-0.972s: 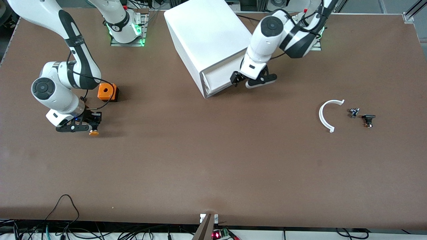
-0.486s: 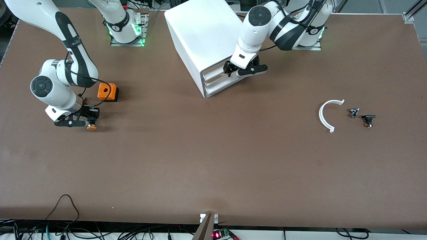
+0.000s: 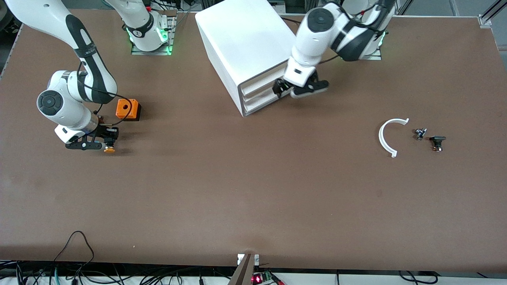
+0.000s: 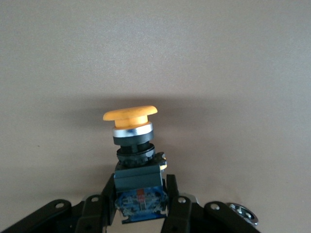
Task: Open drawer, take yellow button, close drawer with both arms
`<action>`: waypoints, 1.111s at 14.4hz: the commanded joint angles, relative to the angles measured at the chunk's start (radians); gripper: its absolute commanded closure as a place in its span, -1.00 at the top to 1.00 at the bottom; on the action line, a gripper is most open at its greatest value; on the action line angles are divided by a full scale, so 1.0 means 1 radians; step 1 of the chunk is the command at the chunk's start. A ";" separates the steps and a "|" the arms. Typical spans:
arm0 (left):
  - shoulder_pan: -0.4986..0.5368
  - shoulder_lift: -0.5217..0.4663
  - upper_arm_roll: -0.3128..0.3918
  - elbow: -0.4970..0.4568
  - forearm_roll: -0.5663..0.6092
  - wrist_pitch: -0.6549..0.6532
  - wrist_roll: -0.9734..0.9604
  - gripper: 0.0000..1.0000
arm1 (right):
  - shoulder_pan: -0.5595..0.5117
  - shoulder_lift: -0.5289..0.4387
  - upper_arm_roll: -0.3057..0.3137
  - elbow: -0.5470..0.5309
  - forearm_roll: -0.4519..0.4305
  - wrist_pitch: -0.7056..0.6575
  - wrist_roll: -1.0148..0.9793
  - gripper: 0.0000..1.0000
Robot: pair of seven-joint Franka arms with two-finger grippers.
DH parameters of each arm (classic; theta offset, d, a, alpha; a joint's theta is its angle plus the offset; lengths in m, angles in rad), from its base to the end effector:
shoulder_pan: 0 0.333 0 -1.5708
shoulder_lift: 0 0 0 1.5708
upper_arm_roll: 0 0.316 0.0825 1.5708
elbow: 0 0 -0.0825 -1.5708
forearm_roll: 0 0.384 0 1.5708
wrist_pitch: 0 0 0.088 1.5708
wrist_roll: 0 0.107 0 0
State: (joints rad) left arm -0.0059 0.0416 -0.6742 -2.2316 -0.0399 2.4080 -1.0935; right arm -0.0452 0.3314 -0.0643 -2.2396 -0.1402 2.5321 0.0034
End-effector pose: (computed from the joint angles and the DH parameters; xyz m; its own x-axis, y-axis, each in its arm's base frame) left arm 0.4230 -0.3409 0.3709 0.9027 0.4300 0.0150 0.4230 -0.8933 0.1522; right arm 0.5383 -0.0582 0.2163 0.9990 0.0046 -0.0447 0.0089 -0.9953 0.0964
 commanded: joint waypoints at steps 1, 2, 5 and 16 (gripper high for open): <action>0.020 -0.017 0.141 0.044 0.003 0.017 0.047 1.00 | -0.015 -0.028 0.015 -0.003 0.010 -0.001 0.010 1.00; 0.020 -0.020 0.160 0.050 0.003 0.011 0.091 1.00 | -0.015 -0.035 0.017 -0.003 0.011 -0.003 0.009 1.00; 0.026 -0.061 0.243 0.069 0.005 -0.048 0.312 1.00 | -0.015 -0.055 0.021 0.011 0.016 -0.009 0.001 1.00; 0.026 -0.124 0.508 0.522 0.018 -0.783 0.845 1.00 | 0.060 -0.065 0.067 0.653 0.163 -0.781 0.145 1.00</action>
State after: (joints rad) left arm 0.0279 -0.0914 -0.1739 -1.7890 -0.0397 1.7123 -0.2688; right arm -0.0217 0.2398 0.0021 -1.7132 0.0072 1.8789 0.0495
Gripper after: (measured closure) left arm 0.000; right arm 0.000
